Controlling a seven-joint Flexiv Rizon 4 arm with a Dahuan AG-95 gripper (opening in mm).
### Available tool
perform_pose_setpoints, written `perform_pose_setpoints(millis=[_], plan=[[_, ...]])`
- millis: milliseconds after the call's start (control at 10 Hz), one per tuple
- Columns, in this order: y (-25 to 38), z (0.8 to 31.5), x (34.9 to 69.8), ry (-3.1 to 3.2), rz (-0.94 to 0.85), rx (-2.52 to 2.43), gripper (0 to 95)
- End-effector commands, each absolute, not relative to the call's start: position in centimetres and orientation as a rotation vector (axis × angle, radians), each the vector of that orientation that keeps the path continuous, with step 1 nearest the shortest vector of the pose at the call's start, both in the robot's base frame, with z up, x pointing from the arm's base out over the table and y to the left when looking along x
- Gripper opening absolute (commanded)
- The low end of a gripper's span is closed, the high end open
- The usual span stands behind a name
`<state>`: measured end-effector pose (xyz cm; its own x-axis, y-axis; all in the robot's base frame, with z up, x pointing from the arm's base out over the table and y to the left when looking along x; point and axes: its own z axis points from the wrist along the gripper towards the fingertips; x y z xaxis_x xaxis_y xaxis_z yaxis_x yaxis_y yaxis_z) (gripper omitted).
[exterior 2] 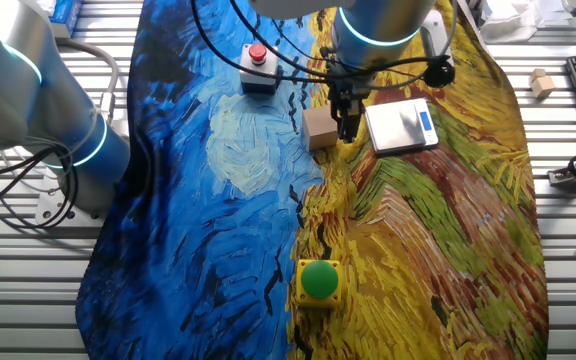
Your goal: Place the block on the scale
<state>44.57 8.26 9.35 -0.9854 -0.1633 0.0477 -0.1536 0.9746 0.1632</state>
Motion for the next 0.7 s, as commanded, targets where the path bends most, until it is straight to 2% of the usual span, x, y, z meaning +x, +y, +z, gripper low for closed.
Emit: perform_pose_setpoints(millis=[100, 700], plan=[[8.2, 9.2, 44.6, -3.064, -0.245, 0.246, 95.0], [8.3, 7.3, 44.5, -3.071, -0.245, 0.239, 95.0]])
